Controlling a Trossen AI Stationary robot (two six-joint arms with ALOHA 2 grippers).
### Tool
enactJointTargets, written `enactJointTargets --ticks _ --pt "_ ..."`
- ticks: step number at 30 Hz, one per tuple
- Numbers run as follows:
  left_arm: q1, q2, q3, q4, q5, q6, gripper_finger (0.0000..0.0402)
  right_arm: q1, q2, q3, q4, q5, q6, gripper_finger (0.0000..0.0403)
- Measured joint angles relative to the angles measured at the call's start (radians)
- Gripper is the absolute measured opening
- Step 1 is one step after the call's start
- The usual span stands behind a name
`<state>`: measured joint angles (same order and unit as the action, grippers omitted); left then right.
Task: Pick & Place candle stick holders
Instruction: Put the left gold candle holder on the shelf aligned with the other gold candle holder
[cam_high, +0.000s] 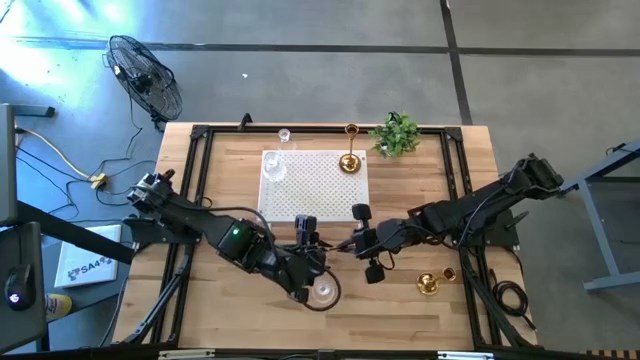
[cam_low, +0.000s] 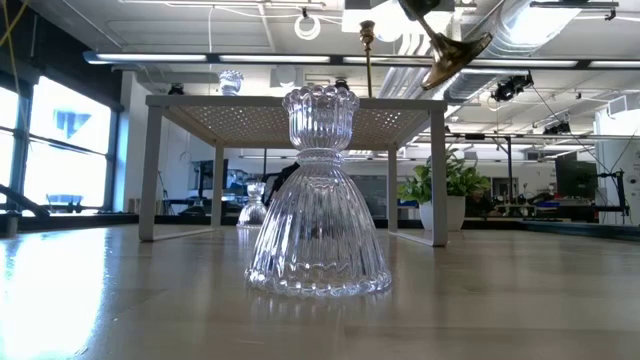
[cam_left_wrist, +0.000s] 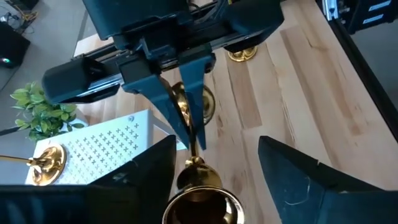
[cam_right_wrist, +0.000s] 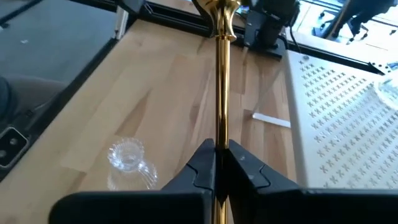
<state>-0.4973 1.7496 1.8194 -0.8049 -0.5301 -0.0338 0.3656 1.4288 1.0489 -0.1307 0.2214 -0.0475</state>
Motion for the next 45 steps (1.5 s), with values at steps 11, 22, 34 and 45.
enactJointTargets --ticks 11,22,34,45 --pt "0.000 0.000 0.000 -0.029 0.026 0.000 0.0233 0.041 -0.002 0.000 -0.102 0.133 0.047 0.0007" --pt "-0.002 0.000 0.000 -0.148 0.093 -0.133 0.0234 0.130 -0.089 0.001 -0.274 0.343 0.156 0.0006" --pt "-0.001 0.000 -0.041 -0.228 0.104 -0.255 0.0234 0.205 -0.214 0.001 -0.402 0.615 0.179 0.0006" --pt "0.000 0.000 -0.159 -0.216 0.101 -0.338 0.0234 0.168 -0.280 0.001 -0.654 0.799 0.431 0.0005"
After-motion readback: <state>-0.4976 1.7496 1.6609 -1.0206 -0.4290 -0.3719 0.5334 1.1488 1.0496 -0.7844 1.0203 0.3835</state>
